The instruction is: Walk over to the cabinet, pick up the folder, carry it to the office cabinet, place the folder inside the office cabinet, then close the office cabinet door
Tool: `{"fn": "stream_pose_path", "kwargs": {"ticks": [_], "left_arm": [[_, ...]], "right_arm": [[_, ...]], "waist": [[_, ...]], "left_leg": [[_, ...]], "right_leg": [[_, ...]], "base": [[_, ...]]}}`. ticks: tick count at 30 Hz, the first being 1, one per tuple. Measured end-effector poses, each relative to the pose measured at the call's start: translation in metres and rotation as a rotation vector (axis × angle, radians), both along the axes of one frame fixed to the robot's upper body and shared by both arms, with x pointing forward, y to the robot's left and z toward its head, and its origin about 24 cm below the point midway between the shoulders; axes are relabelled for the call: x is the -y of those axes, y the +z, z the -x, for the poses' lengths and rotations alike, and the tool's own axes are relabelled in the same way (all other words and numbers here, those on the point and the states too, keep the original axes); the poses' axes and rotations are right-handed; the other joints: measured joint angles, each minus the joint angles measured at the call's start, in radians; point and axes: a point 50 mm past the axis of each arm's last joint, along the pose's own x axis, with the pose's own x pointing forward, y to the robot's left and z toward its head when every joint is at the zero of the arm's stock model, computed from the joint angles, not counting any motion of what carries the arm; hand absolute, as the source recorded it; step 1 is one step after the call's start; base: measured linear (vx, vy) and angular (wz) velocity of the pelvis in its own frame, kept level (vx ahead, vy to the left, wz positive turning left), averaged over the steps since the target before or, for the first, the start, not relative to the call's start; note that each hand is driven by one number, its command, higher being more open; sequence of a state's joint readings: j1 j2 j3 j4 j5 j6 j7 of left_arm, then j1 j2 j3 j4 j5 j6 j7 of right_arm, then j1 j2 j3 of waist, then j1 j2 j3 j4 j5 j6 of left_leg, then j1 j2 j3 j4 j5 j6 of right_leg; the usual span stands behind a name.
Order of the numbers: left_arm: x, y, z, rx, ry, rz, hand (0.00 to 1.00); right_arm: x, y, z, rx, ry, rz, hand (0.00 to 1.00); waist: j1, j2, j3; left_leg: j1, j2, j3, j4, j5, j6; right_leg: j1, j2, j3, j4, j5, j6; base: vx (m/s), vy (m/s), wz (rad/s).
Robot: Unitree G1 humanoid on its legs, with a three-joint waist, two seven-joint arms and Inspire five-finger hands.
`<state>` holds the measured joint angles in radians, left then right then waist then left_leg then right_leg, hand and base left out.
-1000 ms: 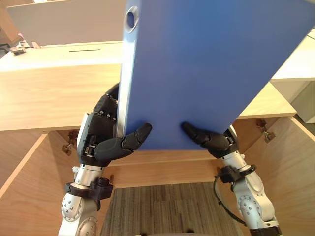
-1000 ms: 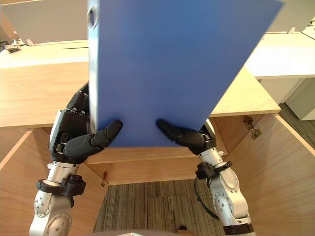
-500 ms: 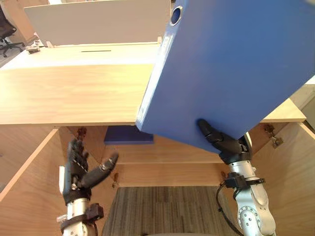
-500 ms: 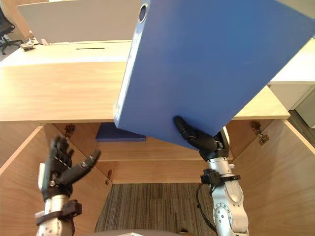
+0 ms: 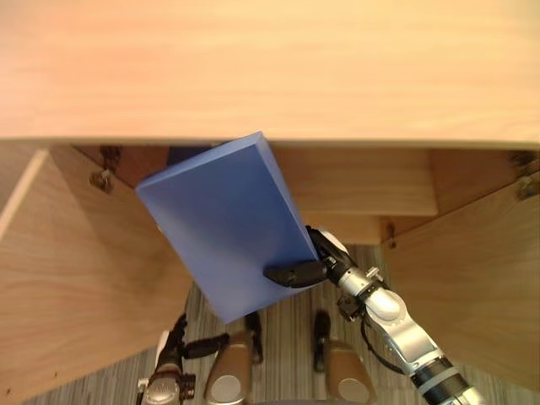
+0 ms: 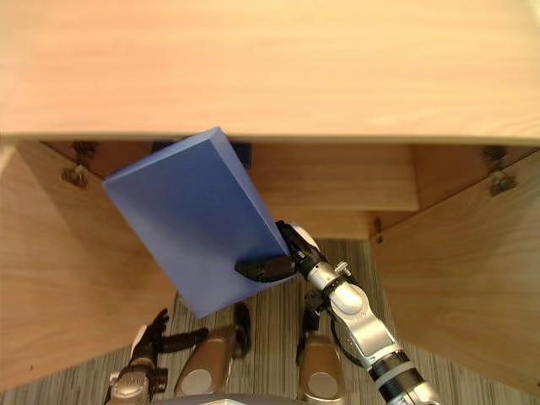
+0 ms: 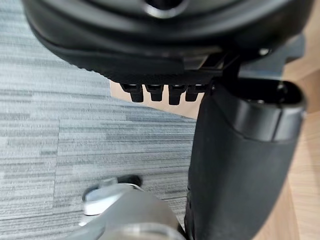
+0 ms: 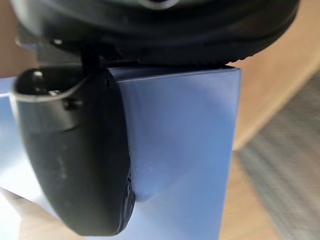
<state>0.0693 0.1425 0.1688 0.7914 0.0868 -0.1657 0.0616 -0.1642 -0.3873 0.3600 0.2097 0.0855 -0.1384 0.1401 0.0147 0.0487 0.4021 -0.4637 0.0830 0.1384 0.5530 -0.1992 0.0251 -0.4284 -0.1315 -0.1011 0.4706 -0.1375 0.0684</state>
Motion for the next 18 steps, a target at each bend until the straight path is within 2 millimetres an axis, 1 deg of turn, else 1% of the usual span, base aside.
{"fn": "stream_pose_path", "kwargs": {"ticks": [1,2,3,4,5,6,7,8,10,11,12,13,14,15,16,17,18], "left_arm": [[0.002,0.007,-0.012,0.052,0.006,0.008,1.0],[0.003,0.011,-0.021,0.087,0.012,0.016,1.0],[0.004,0.018,-0.031,0.13,0.024,0.028,1.0],[0.005,0.024,-0.04,0.167,0.03,0.036,1.0],[0.006,0.028,-0.046,0.19,0.03,0.039,1.0],[0.009,0.037,-0.058,0.242,0.032,0.053,1.0],[0.013,0.046,-0.069,0.289,0.026,0.058,1.0],[0.015,0.05,-0.073,0.312,0.027,0.068,1.0],[0.018,0.068,-0.088,0.397,0.033,0.086,1.0],[0.018,0.071,-0.09,0.413,0.031,0.086,1.0],[0.019,0.076,-0.094,0.434,0.029,0.088,1.0],[0.019,0.079,-0.095,0.453,0.036,0.099,1.0],[0.021,0.083,-0.097,0.473,0.04,0.111,1.0],[0.021,0.084,-0.098,0.481,0.044,0.119,1.0],[0.022,0.088,-0.099,0.5,0.051,0.128,1.0],[0.023,0.089,-0.099,0.507,0.054,0.136,1.0],[0.024,0.09,-0.1,0.516,0.055,0.139,1.0]], "right_arm": [[0.003,0.006,-0.006,0.026,-0.037,-0.01,0.0],[0.004,0.011,-0.01,0.044,-0.066,-0.034,0.0],[0.006,0.018,-0.016,0.064,-0.107,-0.094,0.0],[0.005,0.025,-0.02,0.079,-0.134,-0.155,0.0],[0.006,0.03,-0.022,0.092,-0.154,-0.194,0.0],[0.006,0.043,-0.027,0.126,-0.191,-0.286,0.0],[0.006,0.059,-0.032,0.172,-0.217,-0.384,0.0],[0.006,0.068,-0.034,0.196,-0.224,-0.434,0.0],[0.005,0.111,-0.046,0.299,-0.229,-0.633,0.0],[0.005,0.121,-0.05,0.324,-0.228,-0.679,0.0],[0.007,0.142,-0.055,0.372,-0.23,-0.767,0.0],[0.009,0.157,-0.058,0.405,-0.234,-0.835,0.0],[0.011,0.176,-0.061,0.45,-0.235,-0.91,0.0],[0.013,0.185,-0.062,0.476,-0.235,-0.938,0.0],[0.018,0.205,-0.063,0.532,-0.244,-1.017,0.0],[0.02,0.212,-0.064,0.549,-0.244,-1.049,0.0],[0.022,0.226,-0.064,0.577,-0.242,-1.103,0.0]], "waist": [[0.001,0.011,0.026],[0.001,0.016,0.034],[0.0,0.018,0.036],[0.001,0.02,0.043],[0.003,0.023,0.046],[0.011,0.023,0.057],[0.016,0.023,0.067],[0.018,0.023,0.067],[0.025,0.021,0.079],[0.026,0.021,0.081],[0.033,0.021,0.082],[0.041,0.021,0.082],[0.049,0.021,0.084],[0.053,0.021,0.084],[0.058,0.021,0.084],[0.059,0.021,0.084],[0.064,0.021,0.084]], "left_leg": [[-0.073,0.009,0.002,0.076,-0.024,0.002],[-0.137,0.016,0.006,0.132,-0.045,0.0],[-0.224,0.024,0.007,0.199,-0.072,-0.005],[-0.284,0.033,0.006,0.249,-0.082,-0.001],[-0.324,0.04,0.004,0.282,-0.091,0.002],[-0.392,0.051,0.001,0.338,-0.102,0.005],[-0.453,0.057,-0.004,0.382,-0.113,0.001],[-0.485,0.061,-0.006,0.4,-0.115,0.001],[-0.579,0.072,-0.015,0.452,-0.116,0.001],[-0.597,0.073,-0.018,0.462,-0.116,0.001],[-0.625,0.075,-0.02,0.477,-0.114,0.003],[-0.642,0.077,-0.022,0.486,-0.112,0.007],[-0.66,0.078,-0.027,0.493,-0.111,0.006],[-0.669,0.078,-0.031,0.497,-0.111,0.006],[-0.687,0.076,-0.043,0.501,-0.107,0.001],[-0.693,0.076,-0.046,0.501,-0.105,0.0],[-0.699,0.076,-0.049,0.501,-0.102,0.0]], "right_leg": [[-0.077,-0.002,0.011,0.082,-0.024,0.001],[-0.148,-0.005,0.02,0.145,-0.043,0.003],[-0.241,-0.008,0.029,0.22,-0.065,0.003],[-0.302,-0.01,0.033,0.271,-0.078,0.003],[-0.341,-0.01,0.034,0.303,-0.087,0.002],[-0.413,-0.008,0.038,0.363,-0.102,0.0],[-0.475,-0.008,0.039,0.41,-0.115,-0.002],[-0.507,-0.008,0.039,0.429,-0.118,-0.002],[-0.601,-0.005,0.038,0.485,-0.123,-0.012],[-0.618,-0.005,0.038,0.497,-0.125,-0.014],[-0.65,-0.005,0.039,0.517,-0.127,-0.017],[-0.668,-0.005,0.04,0.528,-0.128,-0.019],[-0.685,-0.006,0.038,0.538,-0.131,-0.021],[-0.692,-0.006,0.035,0.542,-0.132,-0.022],[-0.701,-0.008,0.022,0.545,-0.135,-0.024],[-0.703,-0.009,0.018,0.545,-0.135,-0.024],[-0.706,-0.01,0.014,0.545,-0.136,-0.025]], "base": [[-0.22,0.047,-0.15],[-0.26,0.041,-0.18],[-0.25,0.023,-0.14],[-0.19,0.009,-0.09],[-0.15,0.001,-0.09],[-0.16,-0.024,-0.07],[-0.15,-0.037,-0.06],[-0.14,-0.061,-0.03],[-0.08,-0.069,-0.02],[-0.06,-0.08,0.01],[-0.04,-0.069,0.01],[-0.06,-0.102,0.02],[-0.04,-0.082,0.04],[-0.05,-0.104,0.11],[-0.03,-0.067,0.12],[-0.04,-0.076,0.14],[-0.02,-0.047,0.07]]}}
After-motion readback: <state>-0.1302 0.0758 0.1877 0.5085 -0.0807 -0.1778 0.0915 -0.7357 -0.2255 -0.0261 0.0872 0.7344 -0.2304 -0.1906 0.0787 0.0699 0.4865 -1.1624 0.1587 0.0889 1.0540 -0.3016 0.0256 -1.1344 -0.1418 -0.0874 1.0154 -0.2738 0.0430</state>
